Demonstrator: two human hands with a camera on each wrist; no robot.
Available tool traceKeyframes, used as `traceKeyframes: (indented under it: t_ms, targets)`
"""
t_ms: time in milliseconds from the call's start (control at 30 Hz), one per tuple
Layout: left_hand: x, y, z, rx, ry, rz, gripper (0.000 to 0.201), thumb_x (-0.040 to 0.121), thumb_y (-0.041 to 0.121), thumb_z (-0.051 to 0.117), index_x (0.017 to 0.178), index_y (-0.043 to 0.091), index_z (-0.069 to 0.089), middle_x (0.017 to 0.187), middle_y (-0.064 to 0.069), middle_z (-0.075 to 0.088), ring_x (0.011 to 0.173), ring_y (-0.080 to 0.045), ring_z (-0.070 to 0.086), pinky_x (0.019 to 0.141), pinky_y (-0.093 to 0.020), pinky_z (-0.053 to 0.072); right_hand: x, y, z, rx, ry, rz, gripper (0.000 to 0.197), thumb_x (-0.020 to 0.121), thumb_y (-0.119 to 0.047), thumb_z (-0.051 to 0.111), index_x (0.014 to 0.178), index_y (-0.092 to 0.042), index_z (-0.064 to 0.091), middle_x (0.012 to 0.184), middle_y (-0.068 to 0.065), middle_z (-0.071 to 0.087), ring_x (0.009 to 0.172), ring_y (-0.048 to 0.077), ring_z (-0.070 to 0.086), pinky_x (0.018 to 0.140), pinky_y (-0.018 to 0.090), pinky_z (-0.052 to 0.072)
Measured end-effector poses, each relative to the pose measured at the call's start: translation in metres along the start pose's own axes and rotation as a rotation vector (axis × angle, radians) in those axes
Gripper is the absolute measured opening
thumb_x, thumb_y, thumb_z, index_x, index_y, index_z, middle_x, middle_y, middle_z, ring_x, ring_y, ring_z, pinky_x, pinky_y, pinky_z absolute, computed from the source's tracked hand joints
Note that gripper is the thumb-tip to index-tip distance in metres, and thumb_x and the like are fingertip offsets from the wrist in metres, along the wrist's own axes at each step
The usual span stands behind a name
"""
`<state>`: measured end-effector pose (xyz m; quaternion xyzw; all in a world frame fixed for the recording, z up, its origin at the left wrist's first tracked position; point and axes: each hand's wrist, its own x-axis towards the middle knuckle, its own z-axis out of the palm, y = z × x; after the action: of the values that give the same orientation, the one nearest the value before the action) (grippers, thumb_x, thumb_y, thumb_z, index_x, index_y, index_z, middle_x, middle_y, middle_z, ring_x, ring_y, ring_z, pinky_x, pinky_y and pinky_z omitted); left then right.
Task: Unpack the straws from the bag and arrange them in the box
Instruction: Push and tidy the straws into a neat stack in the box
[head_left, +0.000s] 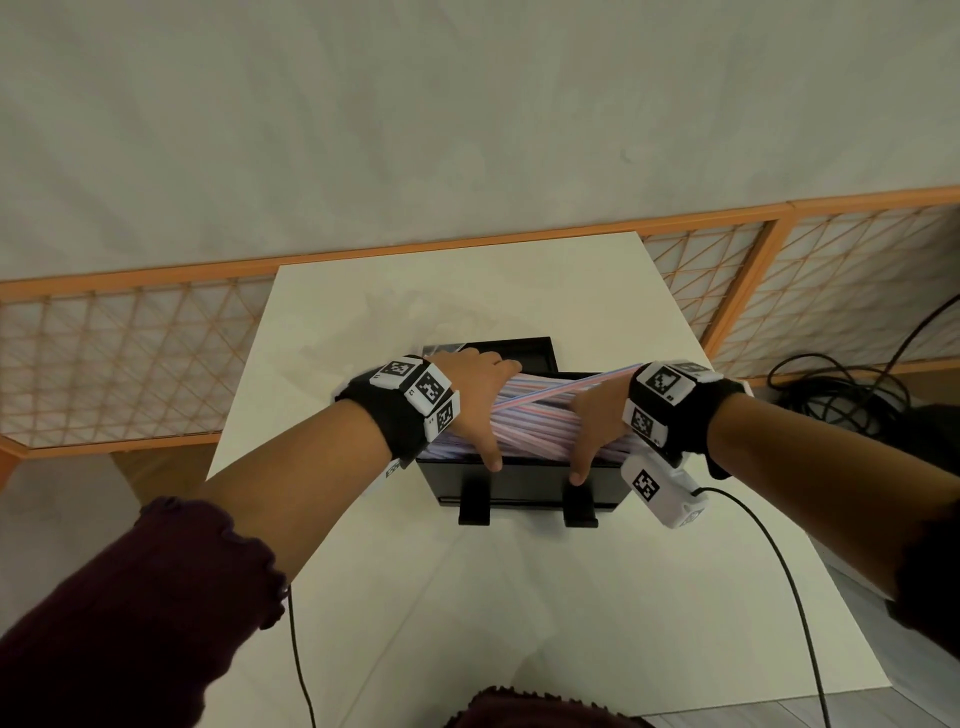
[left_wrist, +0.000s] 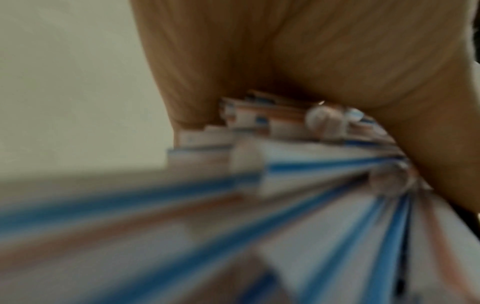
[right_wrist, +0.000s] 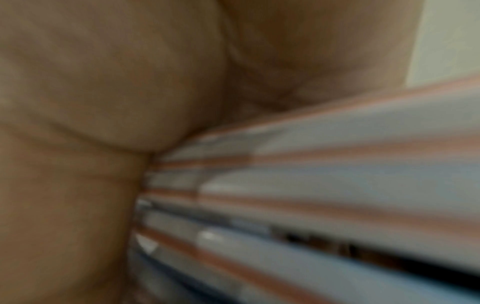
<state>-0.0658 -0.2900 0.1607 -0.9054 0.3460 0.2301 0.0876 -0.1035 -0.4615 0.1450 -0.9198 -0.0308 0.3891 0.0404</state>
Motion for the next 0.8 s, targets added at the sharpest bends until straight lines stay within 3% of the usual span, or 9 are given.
traceKeyframes:
  t_ms: [100, 233, 367, 467, 533, 667, 800]
  targets:
    - [0.001, -0.001, -0.002, -0.033, 0.005, 0.003, 0.119, 0.054, 0.062, 0.079, 0.147, 0.021, 0.018, 0.143, 0.0, 0.039, 0.128, -0.022, 0.041, 0.104, -0.04, 0.039, -0.001, 0.004, -0.006, -0.013, -0.009, -0.007, 0.105, 0.025, -0.067, 0.076, 0.119, -0.023, 0.058, 0.111, 0.002, 0.068, 0.098, 0.022, 0.065, 0.092, 0.038, 0.052]
    - [0.0, -0.001, -0.003, -0.073, 0.042, 0.011, 0.109, 0.054, 0.06, 0.08, 0.142, 0.023, 0.027, 0.134, 0.001, 0.047, 0.12, -0.021, 0.047, 0.097, -0.036, 0.04, -0.021, 0.002, -0.017, -0.007, 0.014, -0.012, 0.056, 0.062, -0.05, 0.076, 0.109, -0.021, 0.063, 0.103, 0.0, 0.066, 0.097, 0.022, 0.063, 0.091, 0.033, 0.05]
    - [0.0, -0.003, -0.002, -0.104, 0.066, 0.022, 0.11, 0.056, 0.06, 0.079, 0.144, 0.023, 0.025, 0.135, 0.0, 0.047, 0.121, -0.021, 0.046, 0.098, -0.036, 0.04, -0.021, 0.002, -0.014, -0.028, 0.072, -0.019, 0.035, 0.065, -0.041, 0.073, 0.094, -0.024, 0.062, 0.094, 0.0, 0.066, 0.088, 0.022, 0.063, 0.083, 0.031, 0.052]
    - [-0.001, -0.002, 0.0, -0.1, 0.084, 0.023, 0.11, 0.057, 0.059, 0.078, 0.145, 0.025, 0.022, 0.134, 0.001, 0.046, 0.12, -0.021, 0.046, 0.098, -0.039, 0.043, -0.021, 0.0, -0.005, -0.041, 0.157, -0.046, 0.033, 0.071, -0.033, 0.072, 0.101, -0.021, 0.063, 0.09, 0.002, 0.062, 0.08, 0.02, 0.057, 0.073, 0.026, 0.046]
    - [-0.002, -0.001, 0.001, -0.087, 0.088, 0.022, 0.107, 0.059, 0.054, 0.078, 0.145, 0.023, 0.023, 0.133, 0.0, 0.046, 0.12, -0.021, 0.046, 0.097, -0.042, 0.044, -0.022, -0.001, 0.001, -0.07, 0.198, -0.066, 0.037, 0.076, -0.03, 0.069, 0.109, -0.014, 0.063, 0.098, 0.008, 0.064, 0.08, 0.02, 0.055, 0.072, 0.023, 0.042]
    - [-0.001, 0.0, 0.0, -0.099, 0.072, 0.018, 0.102, 0.063, 0.049, 0.076, 0.145, 0.021, 0.023, 0.133, -0.002, 0.046, 0.119, -0.022, 0.047, 0.096, -0.042, 0.045, -0.024, 0.003, -0.002, -0.128, 0.214, -0.081, 0.042, 0.076, -0.027, 0.068, 0.115, -0.01, 0.059, 0.109, 0.009, 0.065, 0.097, 0.026, 0.062, 0.078, 0.025, 0.046]
    - [0.0, 0.0, -0.001, -0.114, 0.061, 0.024, 0.101, 0.061, 0.05, 0.077, 0.144, 0.023, 0.025, 0.126, 0.0, 0.048, 0.113, -0.021, 0.049, 0.092, -0.039, 0.046, -0.026, 0.006, -0.009, -0.161, 0.208, -0.088, 0.043, 0.077, -0.024, 0.068, 0.116, -0.011, 0.056, 0.111, 0.01, 0.061, 0.09, 0.024, 0.057, 0.08, 0.028, 0.046]
